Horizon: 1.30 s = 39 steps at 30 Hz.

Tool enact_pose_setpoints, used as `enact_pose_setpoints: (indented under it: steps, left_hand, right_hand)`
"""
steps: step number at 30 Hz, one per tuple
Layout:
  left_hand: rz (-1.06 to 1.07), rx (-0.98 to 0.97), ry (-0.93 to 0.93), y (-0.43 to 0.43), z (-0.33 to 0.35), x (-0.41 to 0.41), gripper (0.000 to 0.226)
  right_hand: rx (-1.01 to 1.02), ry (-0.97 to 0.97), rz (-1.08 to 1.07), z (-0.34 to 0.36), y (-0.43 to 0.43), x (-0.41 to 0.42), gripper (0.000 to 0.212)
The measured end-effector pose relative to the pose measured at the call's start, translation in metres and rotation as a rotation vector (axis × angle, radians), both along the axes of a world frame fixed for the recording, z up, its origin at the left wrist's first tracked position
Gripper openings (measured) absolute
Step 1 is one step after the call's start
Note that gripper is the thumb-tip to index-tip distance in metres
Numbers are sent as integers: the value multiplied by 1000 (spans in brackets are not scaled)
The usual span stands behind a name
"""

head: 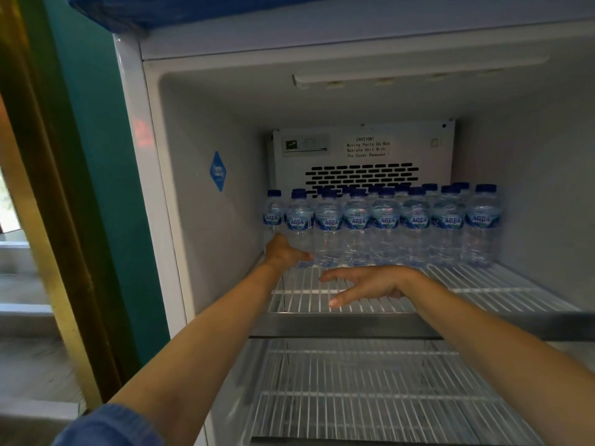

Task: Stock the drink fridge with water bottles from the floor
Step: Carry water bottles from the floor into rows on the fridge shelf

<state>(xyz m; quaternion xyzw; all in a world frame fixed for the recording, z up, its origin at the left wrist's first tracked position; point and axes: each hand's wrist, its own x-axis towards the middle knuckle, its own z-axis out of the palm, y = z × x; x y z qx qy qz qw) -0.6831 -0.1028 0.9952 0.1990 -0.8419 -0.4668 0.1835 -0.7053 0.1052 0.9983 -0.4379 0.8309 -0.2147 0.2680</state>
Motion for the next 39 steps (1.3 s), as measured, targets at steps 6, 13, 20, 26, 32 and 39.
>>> enact_pose_setpoints:
  steps: [6,13,20,26,32,39]
  left_hand:
    - [108,-267,143,25,17,68,39]
    - [61,-716,644,41,-17,214,19]
    - [310,-477,345,24,-150,386,22]
    - [570,-241,-102,34,-297,603,21]
    - [868,3,-425,87,-418,792,13]
    - [1146,363,-635,162,-591,906,23]
  right_hand:
    - [20,87,-16,4,1,10,72]
    - [-737,18,-122,0,-12,117,23]
    - [-725,-300,-1,-103,-36,270,19]
    - [-325,-502,66,-258,-75,431,11]
    - [-8,-630,64,-396,-76,585,15]
    - [239,-495,201,-579,-58,683,18]
